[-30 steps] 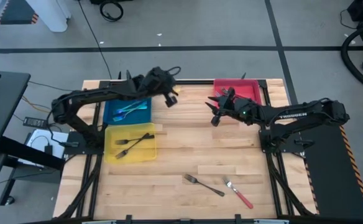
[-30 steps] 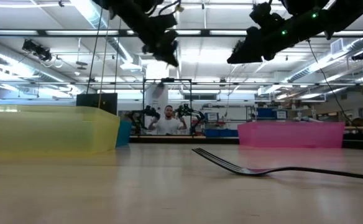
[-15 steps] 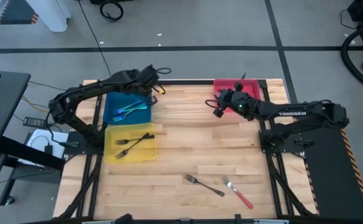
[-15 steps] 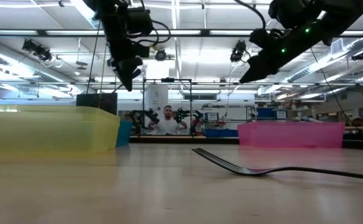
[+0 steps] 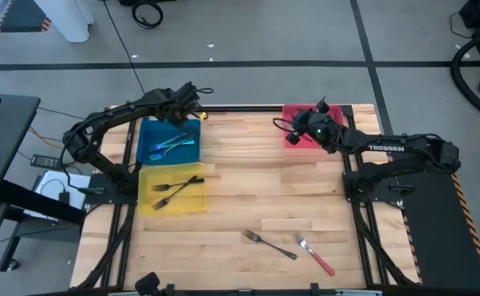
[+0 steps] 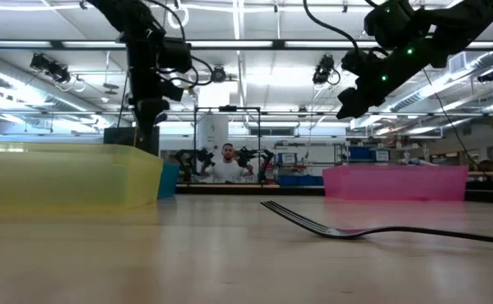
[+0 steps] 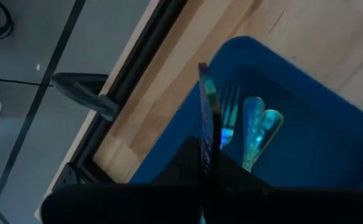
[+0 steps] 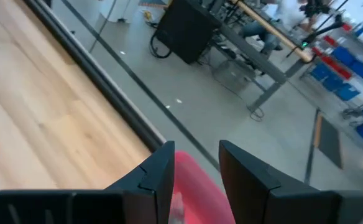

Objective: Sort silverware by color (type)
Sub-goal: Put the blue fork into the blue bin

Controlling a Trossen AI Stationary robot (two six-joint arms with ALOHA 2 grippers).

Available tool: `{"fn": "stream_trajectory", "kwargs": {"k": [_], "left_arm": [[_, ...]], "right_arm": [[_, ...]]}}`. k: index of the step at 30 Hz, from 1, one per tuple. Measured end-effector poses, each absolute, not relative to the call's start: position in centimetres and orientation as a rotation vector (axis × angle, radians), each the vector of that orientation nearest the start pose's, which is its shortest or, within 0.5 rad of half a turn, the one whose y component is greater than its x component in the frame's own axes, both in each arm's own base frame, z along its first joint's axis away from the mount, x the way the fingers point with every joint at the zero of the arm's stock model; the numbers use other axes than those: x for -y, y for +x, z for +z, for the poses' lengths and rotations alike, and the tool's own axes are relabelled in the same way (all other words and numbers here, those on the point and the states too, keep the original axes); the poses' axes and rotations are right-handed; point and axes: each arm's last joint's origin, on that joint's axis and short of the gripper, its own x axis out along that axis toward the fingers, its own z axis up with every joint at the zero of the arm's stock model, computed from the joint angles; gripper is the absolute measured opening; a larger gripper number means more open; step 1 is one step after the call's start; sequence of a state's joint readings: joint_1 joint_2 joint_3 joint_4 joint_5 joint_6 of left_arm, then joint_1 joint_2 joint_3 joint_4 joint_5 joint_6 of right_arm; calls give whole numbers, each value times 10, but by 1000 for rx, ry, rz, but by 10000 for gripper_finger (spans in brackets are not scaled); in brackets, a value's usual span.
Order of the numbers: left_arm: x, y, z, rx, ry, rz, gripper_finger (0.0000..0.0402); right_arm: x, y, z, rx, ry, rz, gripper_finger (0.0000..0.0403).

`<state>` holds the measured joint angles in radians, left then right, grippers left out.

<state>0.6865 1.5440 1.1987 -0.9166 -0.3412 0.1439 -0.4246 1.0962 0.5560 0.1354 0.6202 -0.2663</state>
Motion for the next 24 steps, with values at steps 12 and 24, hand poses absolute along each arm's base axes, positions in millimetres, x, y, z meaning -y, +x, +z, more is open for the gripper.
{"fn": "stream_trajectory", "kwargs": {"k": [12, 24], "left_arm": [[-205, 196, 224, -1442, -126, 756, 0], [-212, 186, 208, -1413, -159, 763, 0]], "right_arm": [[134, 186, 239, -499, -333, -1088, 134], [150, 175, 245, -447, -316, -1178, 134]]}}
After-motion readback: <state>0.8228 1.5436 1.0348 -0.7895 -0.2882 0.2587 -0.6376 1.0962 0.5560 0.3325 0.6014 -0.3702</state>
